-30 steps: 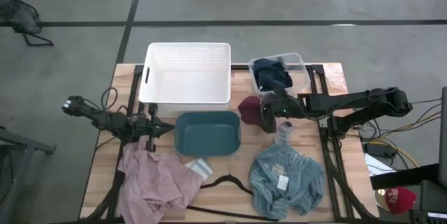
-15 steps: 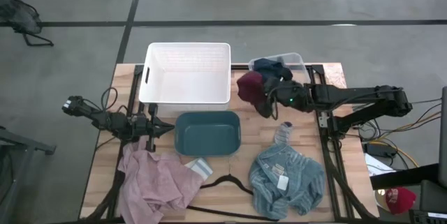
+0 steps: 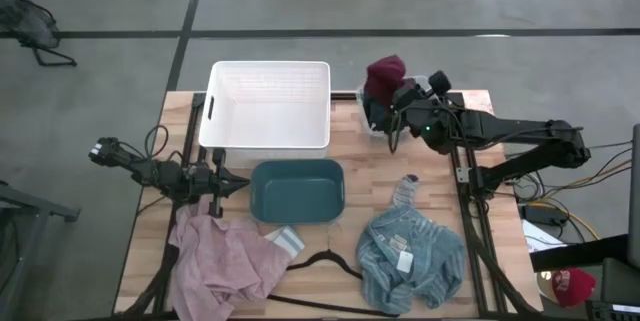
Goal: Pick & Place Cloths
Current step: Put the red shorts into the transparent bin
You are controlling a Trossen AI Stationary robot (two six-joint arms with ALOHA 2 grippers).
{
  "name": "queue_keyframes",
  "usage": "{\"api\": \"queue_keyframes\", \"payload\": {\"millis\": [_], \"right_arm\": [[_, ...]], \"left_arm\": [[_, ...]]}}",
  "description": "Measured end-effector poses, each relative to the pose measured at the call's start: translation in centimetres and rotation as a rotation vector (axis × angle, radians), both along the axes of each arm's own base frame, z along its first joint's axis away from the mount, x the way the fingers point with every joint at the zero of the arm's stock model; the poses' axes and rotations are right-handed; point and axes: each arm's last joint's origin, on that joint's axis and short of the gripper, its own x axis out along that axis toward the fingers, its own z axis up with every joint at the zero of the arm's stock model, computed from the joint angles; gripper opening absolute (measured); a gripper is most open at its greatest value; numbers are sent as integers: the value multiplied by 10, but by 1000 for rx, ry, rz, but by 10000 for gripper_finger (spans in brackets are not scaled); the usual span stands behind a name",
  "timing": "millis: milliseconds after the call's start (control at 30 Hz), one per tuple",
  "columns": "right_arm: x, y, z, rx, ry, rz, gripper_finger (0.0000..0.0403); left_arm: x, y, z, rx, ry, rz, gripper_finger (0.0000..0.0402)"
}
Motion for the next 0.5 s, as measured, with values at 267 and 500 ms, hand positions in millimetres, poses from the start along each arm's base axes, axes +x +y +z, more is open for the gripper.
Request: {"api": "queue_keyframes", "payload": {"millis": [267,500], "right_arm": [[-6,-20,-38,29,96,-120,22],[-20,-44,-87,82,177,-242,22]], "left_arm": [[0,0,0,0,0,0,26],[0,0,0,0,0,0,26]]}}
